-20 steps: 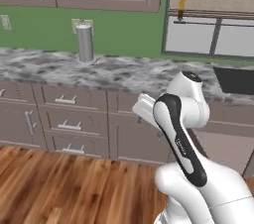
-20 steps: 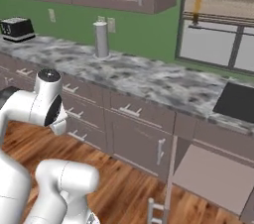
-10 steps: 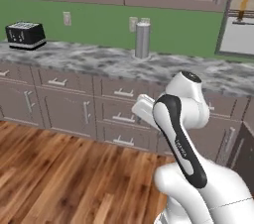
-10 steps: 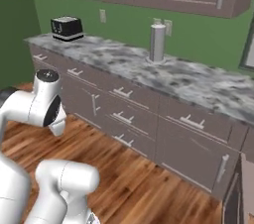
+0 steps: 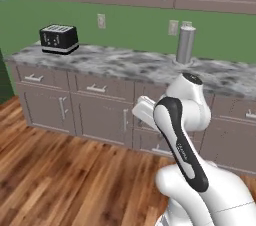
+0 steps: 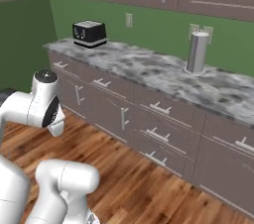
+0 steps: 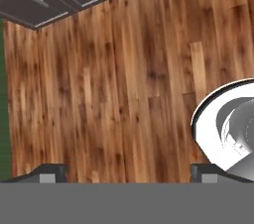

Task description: Move the cutting board and knife to the sink. Then move spray from the cabinet to the counter.

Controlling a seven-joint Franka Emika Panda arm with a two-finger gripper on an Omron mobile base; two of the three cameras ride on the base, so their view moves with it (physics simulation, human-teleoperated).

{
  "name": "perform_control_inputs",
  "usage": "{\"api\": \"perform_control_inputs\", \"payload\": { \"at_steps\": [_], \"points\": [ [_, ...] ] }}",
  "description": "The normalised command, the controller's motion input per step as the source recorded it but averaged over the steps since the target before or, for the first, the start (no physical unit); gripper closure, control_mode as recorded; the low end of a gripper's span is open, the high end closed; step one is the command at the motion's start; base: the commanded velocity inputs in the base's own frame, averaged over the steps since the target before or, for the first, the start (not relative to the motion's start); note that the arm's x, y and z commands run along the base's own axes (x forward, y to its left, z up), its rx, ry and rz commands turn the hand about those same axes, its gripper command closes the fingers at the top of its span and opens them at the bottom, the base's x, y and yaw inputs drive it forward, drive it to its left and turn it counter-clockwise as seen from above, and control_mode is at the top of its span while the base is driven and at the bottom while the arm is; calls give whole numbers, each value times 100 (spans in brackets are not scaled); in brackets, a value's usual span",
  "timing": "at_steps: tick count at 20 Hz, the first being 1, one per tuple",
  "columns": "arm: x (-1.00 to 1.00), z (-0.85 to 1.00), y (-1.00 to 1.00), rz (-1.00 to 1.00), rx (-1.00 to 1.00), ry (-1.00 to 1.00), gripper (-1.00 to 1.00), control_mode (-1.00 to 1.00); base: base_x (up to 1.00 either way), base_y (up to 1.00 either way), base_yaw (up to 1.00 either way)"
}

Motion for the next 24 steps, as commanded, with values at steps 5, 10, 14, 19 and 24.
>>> {"api": "perform_control_inputs", "payload": {
  "at_steps": [5,10,14,19,24],
  "points": [
    [0,0,0,0,0,0,-100,100,71,100,0],
    [0,0,0,0,0,0,-100,100,85,97,-4],
    [0,0,0,0,0,0,-100,100,94,64,-5],
    [0,0,0,0,0,0,-100,100,97,45,-10],
    [0,0,0,0,0,0,-100,100,84,26,-17]
  ]
}}
